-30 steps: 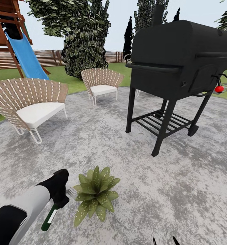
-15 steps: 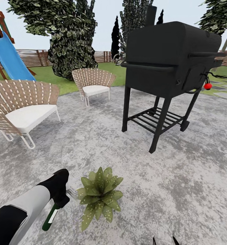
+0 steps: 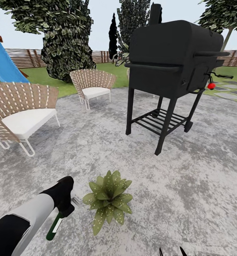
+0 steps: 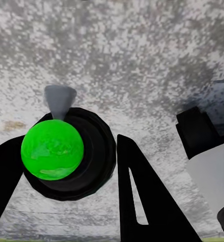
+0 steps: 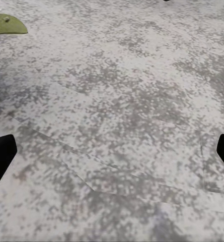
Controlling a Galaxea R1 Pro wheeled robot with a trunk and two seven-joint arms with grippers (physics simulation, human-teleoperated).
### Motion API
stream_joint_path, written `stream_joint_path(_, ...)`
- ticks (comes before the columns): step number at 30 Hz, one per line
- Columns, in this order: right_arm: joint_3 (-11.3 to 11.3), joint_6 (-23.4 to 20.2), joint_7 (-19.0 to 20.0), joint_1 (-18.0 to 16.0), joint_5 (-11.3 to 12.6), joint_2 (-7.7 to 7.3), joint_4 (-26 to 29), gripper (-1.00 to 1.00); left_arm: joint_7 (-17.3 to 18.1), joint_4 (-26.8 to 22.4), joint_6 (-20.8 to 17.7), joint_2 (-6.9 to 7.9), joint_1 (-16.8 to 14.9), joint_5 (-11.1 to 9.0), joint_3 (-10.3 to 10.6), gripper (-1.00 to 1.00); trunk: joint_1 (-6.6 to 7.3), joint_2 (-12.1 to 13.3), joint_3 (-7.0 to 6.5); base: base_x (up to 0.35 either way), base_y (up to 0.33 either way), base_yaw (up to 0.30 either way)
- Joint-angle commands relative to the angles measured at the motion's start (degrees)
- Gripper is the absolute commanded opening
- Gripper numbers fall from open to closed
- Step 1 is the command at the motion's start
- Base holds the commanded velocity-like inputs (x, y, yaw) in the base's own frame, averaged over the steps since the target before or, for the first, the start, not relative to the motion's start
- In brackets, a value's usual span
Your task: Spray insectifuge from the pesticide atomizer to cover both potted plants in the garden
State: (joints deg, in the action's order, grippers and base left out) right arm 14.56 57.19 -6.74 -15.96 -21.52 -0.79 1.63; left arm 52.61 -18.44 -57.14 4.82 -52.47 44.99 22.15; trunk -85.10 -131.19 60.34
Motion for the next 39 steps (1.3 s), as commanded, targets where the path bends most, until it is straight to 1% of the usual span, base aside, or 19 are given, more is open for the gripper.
stream_joint_path(1, 0.12, 0.12, -0.56, -0.04, -0.63, -0.01, -0.05, 1.00, 0.56, -0.17, -0.17, -0.04, 0.00, 0.59, 0.13, -1.00, 0.01, -0.02, 0.12, -0.001, 0.002, -0.105)
stream_joint_path(11, 0.12, 0.12, -0.56, -0.04, -0.63, -0.01, -0.05, 1.00, 0.56, -0.28, -0.22, -0.02, 0.00, 0.63, 0.05, -1.00, 0.01, -0.02, 0.90, 0.000, 0.002, -0.168)
stream_joint_path(16, 0.12, 0.12, -0.56, -0.04, -0.63, 0.06, -0.05, 1.00, 0.56, -0.36, -0.26, -0.06, -0.07, 0.63, 0.08, -1.00, 0.01, -0.02, 1.23, 0.000, 0.207, -0.185)
stream_joint_path(22, 0.12, 0.12, -0.48, -0.04, -0.77, 0.03, -0.14, 1.00, 0.56, -0.56, -0.18, -0.13, -0.09, 0.62, 0.00, -1.00, 0.01, -0.02, 1.27, 0.073, 0.293, -0.025)
stream_joint_path(24, 0.12, 0.12, -0.47, -0.04, -0.79, -0.03, -0.14, 1.00, 0.53, -2.09, -0.19, -0.10, -0.09, 0.64, -0.08, -1.00, 0.01, -0.02, 1.27, 0.096, 0.175, -0.001)
stream_joint_path(27, 0.12, 0.11, -0.51, -0.04, -0.75, -0.11, -0.11, 1.00, 0.52, -3.79, -0.24, -0.08, -0.09, 0.70, -0.09, -1.00, 0.01, -0.02, 1.27, 0.026, 0.047, 0.000)
stream_joint_path(31, 0.12, 0.12, -0.55, -0.04, -0.72, -0.09, -0.09, 1.00, 0.48, -4.12, -0.20, -0.02, -0.09, 0.72, -0.02, -1.00, 0.01, -0.02, 1.27, 0.004, 0.007, -0.006)
stream_joint_path(39, 0.12, 0.12, -0.56, -0.04, -0.70, -0.09, -0.14, 1.00, 0.55, -4.12, -0.22, 0.02, -0.07, 0.72, -0.01, -1.00, 0.01, -0.02, 1.27, 0.000, 0.000, -0.242)
